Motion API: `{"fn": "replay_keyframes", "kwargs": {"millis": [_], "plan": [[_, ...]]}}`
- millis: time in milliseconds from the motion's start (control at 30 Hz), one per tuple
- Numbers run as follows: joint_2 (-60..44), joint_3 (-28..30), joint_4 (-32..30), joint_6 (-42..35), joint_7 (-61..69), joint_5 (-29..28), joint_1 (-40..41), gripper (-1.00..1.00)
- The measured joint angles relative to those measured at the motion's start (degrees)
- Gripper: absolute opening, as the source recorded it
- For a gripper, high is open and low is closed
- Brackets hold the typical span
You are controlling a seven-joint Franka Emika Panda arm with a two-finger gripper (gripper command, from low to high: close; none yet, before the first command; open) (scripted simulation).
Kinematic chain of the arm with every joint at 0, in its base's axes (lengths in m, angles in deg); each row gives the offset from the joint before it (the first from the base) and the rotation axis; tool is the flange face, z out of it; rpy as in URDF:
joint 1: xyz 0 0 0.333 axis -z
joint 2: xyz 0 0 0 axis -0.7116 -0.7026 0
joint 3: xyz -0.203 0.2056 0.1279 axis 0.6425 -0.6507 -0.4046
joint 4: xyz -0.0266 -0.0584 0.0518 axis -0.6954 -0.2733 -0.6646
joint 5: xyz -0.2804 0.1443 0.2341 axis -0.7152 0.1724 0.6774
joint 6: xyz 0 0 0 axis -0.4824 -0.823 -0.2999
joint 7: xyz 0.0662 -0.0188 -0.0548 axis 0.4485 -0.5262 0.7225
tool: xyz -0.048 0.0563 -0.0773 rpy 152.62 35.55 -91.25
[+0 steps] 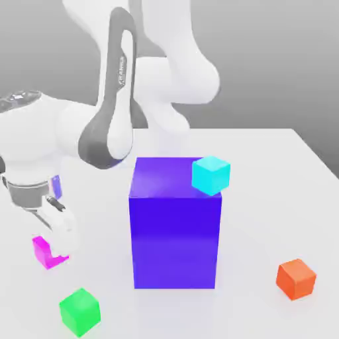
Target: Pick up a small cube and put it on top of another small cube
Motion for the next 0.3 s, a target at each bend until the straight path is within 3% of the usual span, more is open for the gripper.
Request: {"fn": "replay_keyframes", "kwargs": {"millis": [167,200,300], "plan": [[-7.39,-2.38,3.33,4.08,-1.98,1.26,-1.93,-1.0],[-8.96,-2.78,3.47,5.5,-1.79,1.6,-1.68,1.0],[-8.96,-2.78,3.47,5.5,-1.79,1.6,-1.68,1.0]]}}
